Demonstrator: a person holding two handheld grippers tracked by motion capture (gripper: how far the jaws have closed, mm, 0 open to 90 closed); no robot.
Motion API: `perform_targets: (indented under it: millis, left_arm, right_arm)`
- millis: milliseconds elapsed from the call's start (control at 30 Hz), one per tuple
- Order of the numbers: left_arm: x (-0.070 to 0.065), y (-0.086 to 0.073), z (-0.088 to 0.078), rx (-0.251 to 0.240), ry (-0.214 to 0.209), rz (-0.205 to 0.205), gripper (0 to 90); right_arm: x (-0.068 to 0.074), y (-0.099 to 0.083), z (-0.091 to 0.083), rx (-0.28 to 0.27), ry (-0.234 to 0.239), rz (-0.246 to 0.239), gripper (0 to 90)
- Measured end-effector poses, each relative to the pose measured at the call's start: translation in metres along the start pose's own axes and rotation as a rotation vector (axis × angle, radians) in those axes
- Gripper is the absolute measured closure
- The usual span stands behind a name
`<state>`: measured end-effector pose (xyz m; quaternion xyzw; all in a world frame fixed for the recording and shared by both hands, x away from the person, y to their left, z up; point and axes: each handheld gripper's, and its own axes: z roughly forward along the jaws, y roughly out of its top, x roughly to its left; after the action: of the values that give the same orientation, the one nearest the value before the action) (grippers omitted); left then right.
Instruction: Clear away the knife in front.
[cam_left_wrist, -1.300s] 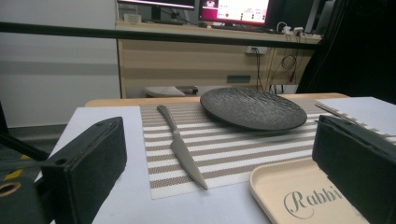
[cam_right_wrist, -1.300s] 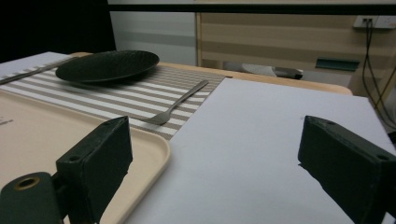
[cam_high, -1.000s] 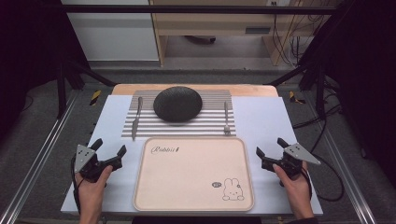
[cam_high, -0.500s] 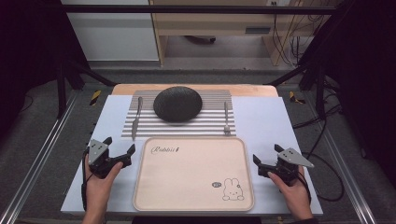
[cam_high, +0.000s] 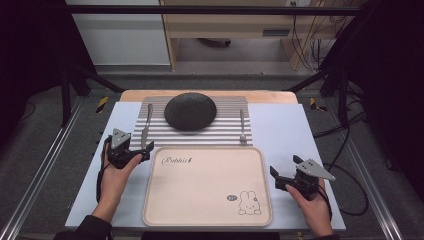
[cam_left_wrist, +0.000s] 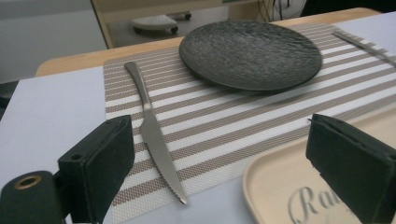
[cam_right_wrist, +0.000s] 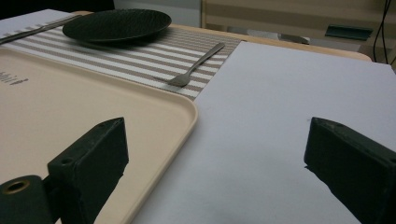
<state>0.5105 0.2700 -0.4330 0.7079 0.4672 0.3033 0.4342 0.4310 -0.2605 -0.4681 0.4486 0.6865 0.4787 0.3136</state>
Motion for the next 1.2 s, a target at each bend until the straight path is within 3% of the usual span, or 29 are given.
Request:
perform_targets:
  millis: [167,467,833,1200]
  left_arm:
    - [0.011,0.006,0.02,0.053,0.023,0.001,8.5]
    - [0.027,0.022,0.038,0.064,0.048,-0.023,8.6]
    - [0.03,0.045,0.047,0.075,0.055,0.002,8.2]
    - [0.033,0.052,0.062,0.105,0.067,0.005,9.0]
  right_arm:
    - [0.001,0.0,0.0,-0.003,0.005,-0.01,6.4]
    - [0.003,-0.001,0.002,0.014,0.01,-0.021,6.5]
    - [0.007,-0.002,0.004,0.031,0.016,-0.047,6.2]
    - [0.009,-0.002,0.004,0.031,0.028,-0.057,6.2]
